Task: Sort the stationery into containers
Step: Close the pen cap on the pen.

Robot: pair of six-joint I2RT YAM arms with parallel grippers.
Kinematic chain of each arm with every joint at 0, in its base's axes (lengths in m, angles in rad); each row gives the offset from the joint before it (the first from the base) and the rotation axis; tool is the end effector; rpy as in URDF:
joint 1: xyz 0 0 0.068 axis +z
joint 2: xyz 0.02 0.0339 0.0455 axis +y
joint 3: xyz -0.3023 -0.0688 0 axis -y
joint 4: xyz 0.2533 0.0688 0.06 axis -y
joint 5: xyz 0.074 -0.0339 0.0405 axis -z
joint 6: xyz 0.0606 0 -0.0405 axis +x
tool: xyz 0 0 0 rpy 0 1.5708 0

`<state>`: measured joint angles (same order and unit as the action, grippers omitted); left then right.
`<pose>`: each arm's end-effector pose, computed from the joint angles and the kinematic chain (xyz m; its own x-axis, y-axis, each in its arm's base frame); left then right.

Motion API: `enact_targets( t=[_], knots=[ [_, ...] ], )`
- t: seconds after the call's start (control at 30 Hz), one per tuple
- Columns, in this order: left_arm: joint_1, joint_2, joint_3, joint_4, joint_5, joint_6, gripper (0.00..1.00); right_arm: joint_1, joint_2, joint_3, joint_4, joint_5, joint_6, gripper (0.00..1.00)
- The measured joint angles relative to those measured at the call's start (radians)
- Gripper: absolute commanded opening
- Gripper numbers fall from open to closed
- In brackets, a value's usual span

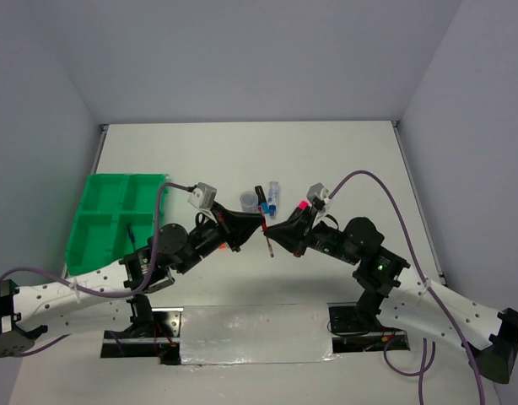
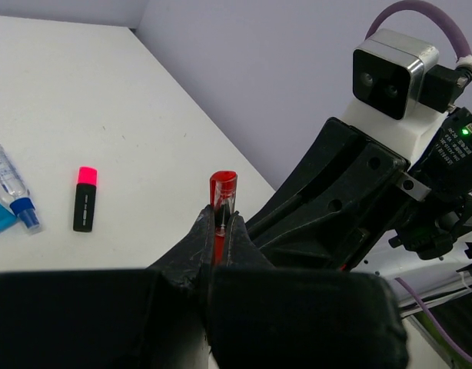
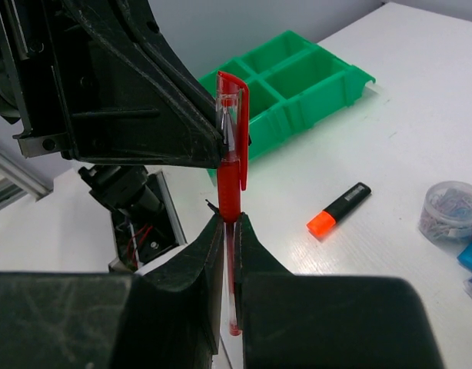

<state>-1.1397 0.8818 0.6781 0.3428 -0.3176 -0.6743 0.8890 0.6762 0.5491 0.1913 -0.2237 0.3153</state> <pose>0.1084 -0.1904 0.3726 -0.4129 -0.5217 -0.7466 0.6094 0.4509 -0.6521 0.1004 0.1450 0.3386 -0.2396 0.1846 -0.9532 -0.8649 0.4053 0.2959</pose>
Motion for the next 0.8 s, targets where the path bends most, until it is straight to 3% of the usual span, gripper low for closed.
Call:
enact_targets(
  t=[0.23,0.27,0.43,0.67,0.8],
  knots=[
    [-0.009,0.005,0.067,-0.062,0.005,0.045,0.03,0.000,-0.018,0.000,0.038,-0.003,-0.018,0.00],
    [-0.010,0.005,0.075,-0.072,0.005,0.047,0.09,0.000,-0.020,0.000,0.040,-0.003,-0.019,0.00],
    [-0.014,0.005,0.113,-0.118,0.007,0.073,0.18,0.000,-0.027,0.000,0.045,-0.003,-0.022,0.00],
    [-0.033,0.002,0.141,-0.226,0.059,0.096,0.42,-0.011,-0.030,0.001,0.124,0.019,-0.030,0.00],
    [-0.056,0.007,0.132,-0.309,0.124,0.099,0.45,-0.022,-0.040,0.002,0.178,0.045,-0.040,0.00]
  ],
)
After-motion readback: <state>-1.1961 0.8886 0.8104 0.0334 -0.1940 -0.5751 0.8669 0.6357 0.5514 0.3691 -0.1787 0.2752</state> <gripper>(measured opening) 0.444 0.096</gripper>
